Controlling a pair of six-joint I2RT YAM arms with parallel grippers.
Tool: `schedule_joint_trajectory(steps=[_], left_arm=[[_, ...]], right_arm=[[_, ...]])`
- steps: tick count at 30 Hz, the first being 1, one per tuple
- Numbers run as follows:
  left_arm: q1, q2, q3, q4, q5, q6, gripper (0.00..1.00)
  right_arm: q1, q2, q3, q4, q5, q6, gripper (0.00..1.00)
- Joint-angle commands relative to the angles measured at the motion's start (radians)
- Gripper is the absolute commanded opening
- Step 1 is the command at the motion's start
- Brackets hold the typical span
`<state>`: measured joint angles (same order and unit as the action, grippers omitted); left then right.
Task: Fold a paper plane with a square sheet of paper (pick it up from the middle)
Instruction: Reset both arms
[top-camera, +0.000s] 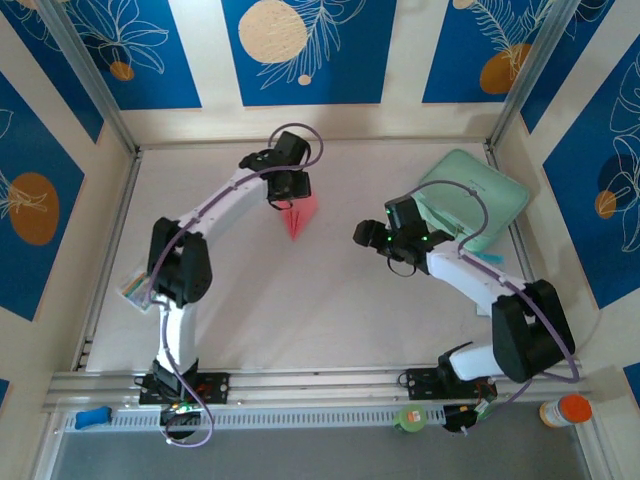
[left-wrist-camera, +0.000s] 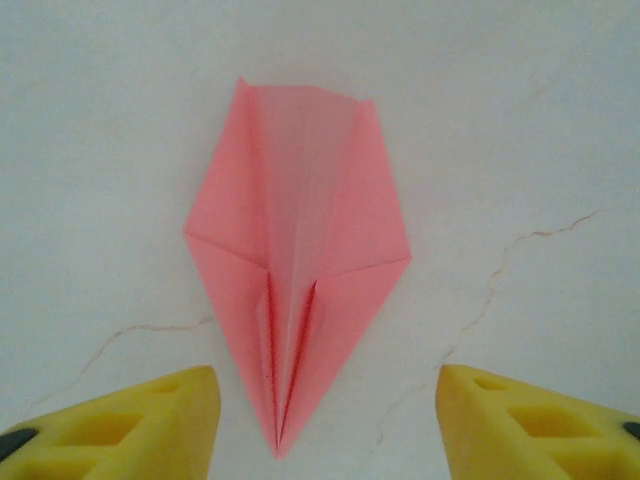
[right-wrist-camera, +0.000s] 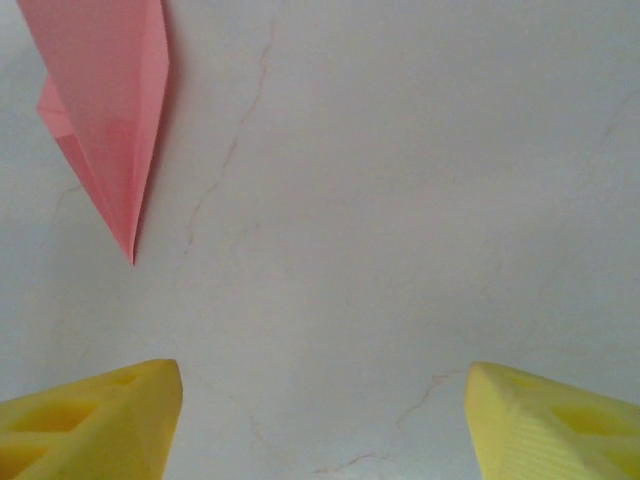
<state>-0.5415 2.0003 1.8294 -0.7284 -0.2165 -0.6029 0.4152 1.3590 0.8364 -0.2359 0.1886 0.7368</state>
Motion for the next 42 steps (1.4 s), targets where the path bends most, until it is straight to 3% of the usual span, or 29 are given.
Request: schedule_joint_trajectory(steps=[1,4,7,11,15,21,26,34,42], left_arm=[[0.025,-0.149,-0.119,0.072,-0.081,0.021,0.66],[0.048,-0.301,-0.289,0.166,-0.160,0.060,0.81],[0.062,-0.465,-0.499,0.298,-0.315,0.136,1.00],[0.099,-0.659,-0.806,0.558,-0.458,0.298,1.00],[0.178,-0.801,-1.090,0.832,-0.525,0.465,0.99],[0.333,-0.886,-1.365,1.092,-0.402,0.557,0.99],[0.408,-0.799,-1.468,1.314,-0.225,0.576,0.99],[0.441,-0.592,-1.517,1.659,-0.003,0.626,0.99],[0.451,-0.455,-1.514,1.775,0.062,0.637,0.99]], right_arm=[[-0.014,-0.093,0.062,-0.074,0.140,-0.090,0.84],[-0.027,-0.159,0.054,-0.059,0.236,-0.182,0.96],[-0.054,-0.204,0.013,0.006,0.325,-0.261,0.99],[-0.117,-0.210,-0.053,0.088,0.425,-0.313,0.99],[-0.164,-0.202,-0.165,0.252,0.480,-0.407,0.99],[-0.244,-0.188,-0.320,0.508,0.463,-0.528,0.99],[-0.297,-0.163,-0.417,0.716,0.300,-0.624,0.99],[-0.374,-0.060,-0.463,0.930,0.026,-0.642,0.99],[-0.374,0.115,-0.476,1.109,-0.040,-0.666,0.99]])
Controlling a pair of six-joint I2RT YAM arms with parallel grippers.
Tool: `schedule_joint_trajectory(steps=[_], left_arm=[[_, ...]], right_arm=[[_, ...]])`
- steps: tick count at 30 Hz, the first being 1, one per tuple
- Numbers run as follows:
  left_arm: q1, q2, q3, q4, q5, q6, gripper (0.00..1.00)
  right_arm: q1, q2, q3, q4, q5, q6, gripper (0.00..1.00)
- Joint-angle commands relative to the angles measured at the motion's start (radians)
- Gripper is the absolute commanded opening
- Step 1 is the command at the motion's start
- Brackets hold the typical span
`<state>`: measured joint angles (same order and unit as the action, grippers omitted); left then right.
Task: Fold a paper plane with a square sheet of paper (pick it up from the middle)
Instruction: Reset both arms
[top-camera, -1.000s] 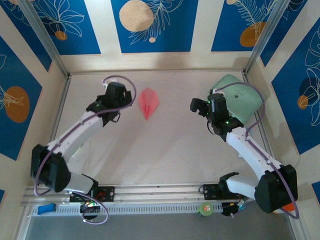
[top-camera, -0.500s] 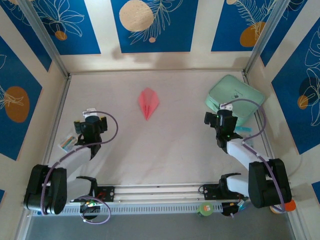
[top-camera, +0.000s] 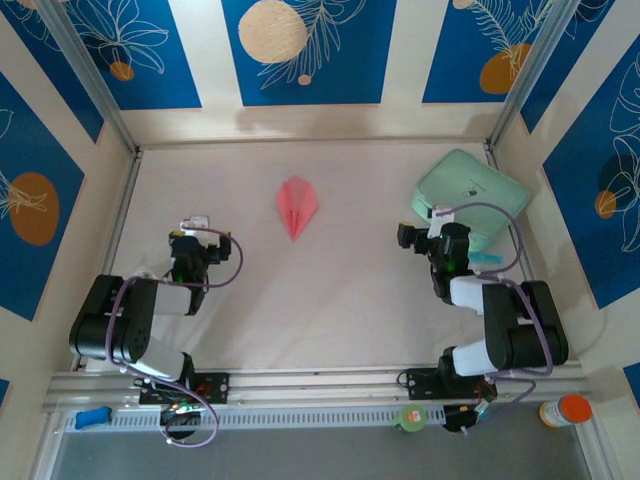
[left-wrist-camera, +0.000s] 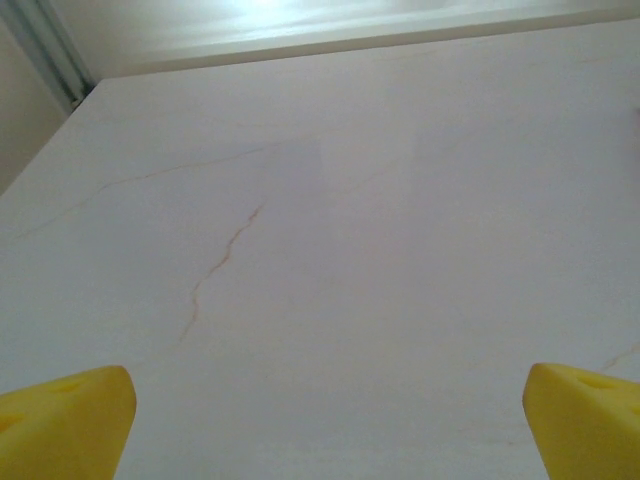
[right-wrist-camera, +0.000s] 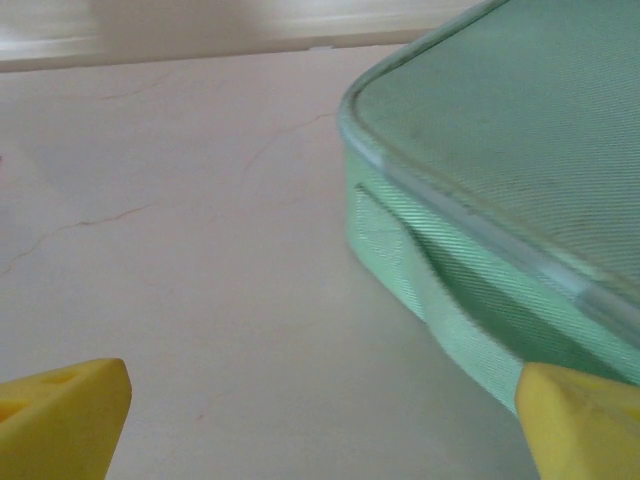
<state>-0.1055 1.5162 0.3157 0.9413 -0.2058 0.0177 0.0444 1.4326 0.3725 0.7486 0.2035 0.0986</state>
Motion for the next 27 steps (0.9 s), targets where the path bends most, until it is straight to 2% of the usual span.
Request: schedule_joint_trajectory(steps=[1,3,7,27], left_arm=[[0.016,0.044,0.003,0.111,0.047,0.013,0.99],[0.020,0.049,0.012,0.091,0.042,0.006,0.99],[0.019,0.049,0.042,0.035,-0.010,-0.004,0.99],[0.017,0.054,0.056,0.014,-0.004,-0.002,0.99]], right_arm=[[-0.003,0.063,-0.006,0.132,-0.056,-0.028,0.99],[-0.003,0.093,-0.003,0.154,-0.052,-0.026,0.99],[-0.012,0.088,0.025,0.092,-0.031,-0.002,0.99],[-0.034,0.091,0.040,0.065,-0.054,0.016,0.99]])
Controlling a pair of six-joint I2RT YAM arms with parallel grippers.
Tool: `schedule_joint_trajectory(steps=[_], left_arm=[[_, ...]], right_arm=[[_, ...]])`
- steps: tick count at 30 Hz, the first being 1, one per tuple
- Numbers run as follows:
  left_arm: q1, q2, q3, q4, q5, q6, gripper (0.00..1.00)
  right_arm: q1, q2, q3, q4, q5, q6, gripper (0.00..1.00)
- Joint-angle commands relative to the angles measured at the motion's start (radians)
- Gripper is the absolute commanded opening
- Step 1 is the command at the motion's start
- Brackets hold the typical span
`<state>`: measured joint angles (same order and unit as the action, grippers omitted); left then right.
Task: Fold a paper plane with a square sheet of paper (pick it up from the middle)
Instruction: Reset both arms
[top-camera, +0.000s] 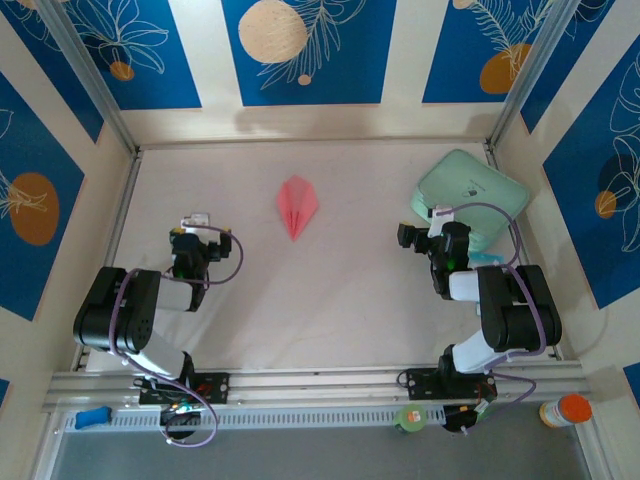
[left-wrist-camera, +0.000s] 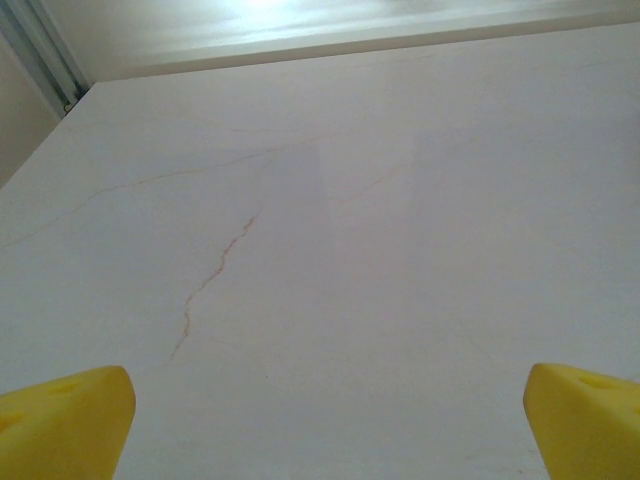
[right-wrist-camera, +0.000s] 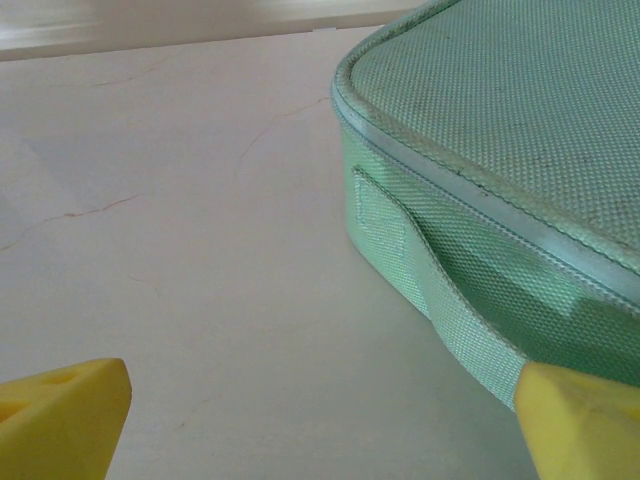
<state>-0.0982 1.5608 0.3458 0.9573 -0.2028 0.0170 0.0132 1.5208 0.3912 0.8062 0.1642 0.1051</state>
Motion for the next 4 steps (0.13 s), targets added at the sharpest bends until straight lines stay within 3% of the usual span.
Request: schedule_joint_trajectory(steps=[1,4], left_arm=[[0.010,0.009,0.024,0.001,-0.006,-0.001,0.99],[0.009,0.006,0.017,0.012,-0.005,-0.001,0.99]], right_arm=[[-0.002,0.002,0.020,0.008,-0.015,0.010,0.99],[-0.002,0.003,0.020,0.008,-0.015,0.010,0.99]])
